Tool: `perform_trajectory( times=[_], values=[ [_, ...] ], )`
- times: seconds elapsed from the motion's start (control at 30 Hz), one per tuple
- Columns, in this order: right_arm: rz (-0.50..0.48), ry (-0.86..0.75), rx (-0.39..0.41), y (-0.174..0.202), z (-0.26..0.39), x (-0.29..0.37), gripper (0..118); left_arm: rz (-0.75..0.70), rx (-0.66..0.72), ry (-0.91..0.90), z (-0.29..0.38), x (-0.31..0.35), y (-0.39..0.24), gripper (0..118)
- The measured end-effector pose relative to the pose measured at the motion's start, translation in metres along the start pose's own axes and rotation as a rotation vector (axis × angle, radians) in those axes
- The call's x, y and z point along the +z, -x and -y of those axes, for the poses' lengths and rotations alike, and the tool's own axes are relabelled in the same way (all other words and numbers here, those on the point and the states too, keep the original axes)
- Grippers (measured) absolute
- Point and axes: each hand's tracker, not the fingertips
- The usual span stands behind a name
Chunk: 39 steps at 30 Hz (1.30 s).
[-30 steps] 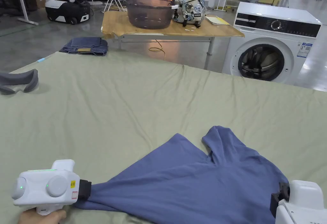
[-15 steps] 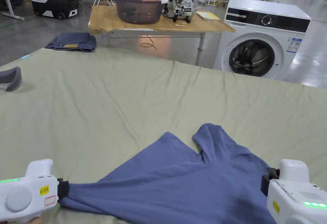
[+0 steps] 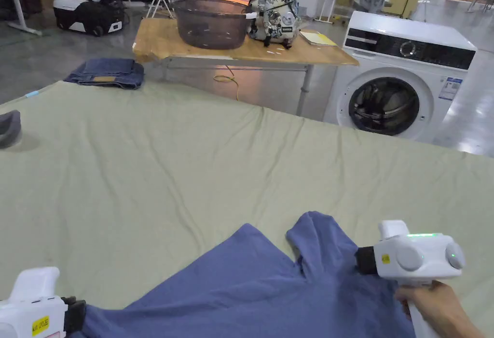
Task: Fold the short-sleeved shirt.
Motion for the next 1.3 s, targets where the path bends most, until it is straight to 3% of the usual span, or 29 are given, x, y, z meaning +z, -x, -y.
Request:
perform_trajectory(
  times=[0.1,0.17,0.2,0.23,0.27,0.4,0.53,0.67,0.77,1.0,1.3],
  values=[
    [-0.007,0.075,-0.005,0.004,0.003,-0.021,72,-0.003,0.009,0.004,0.000,0.005,-0.003,0],
    [0.003,0.048,-0.024,0.001,0.000,-0.023,59,-0.011,0.003,0.008,0.000,0.000,-0.001,0],
    [-0.018,0.057,-0.040,0.000,-0.001,-0.021,47,-0.016,-0.002,0.009,0.000,-0.001,-0.001,0],
    [-0.026,0.048,-0.044,0.000,-0.002,-0.018,15,-0.017,-0.006,0.009,0.000,-0.001,-0.002,0],
    [-0.014,0.041,-0.049,0.000,-0.002,-0.015,1,-0.019,-0.011,0.009,0.000,-0.001,-0.004,0],
    [-0.011,0.026,-0.039,0.009,0.003,-0.002,1,-0.028,-0.034,-0.007,-0.001,0.004,-0.011,0],
    [0.030,-0.124,-0.105,0.010,0.007,0.046,1,-0.015,-0.032,-0.042,-0.010,0.012,-0.010,0],
    [0.060,-0.242,-0.080,-0.003,-0.001,0.093,1,0.028,-0.053,-0.093,-0.028,0.031,-0.016,0],
    [0.071,-0.344,-0.136,-0.020,-0.007,0.144,1,0.033,-0.101,-0.149,-0.047,0.046,-0.026,0],
    [0.175,-0.549,-0.207,-0.065,-0.028,0.260,1,0.111,-0.182,-0.311,-0.136,0.084,-0.064,0],
    [0.346,-0.732,-0.223,-0.103,-0.070,0.368,1,0.156,-0.279,-0.488,-0.282,0.149,-0.144,0]
  ],
)
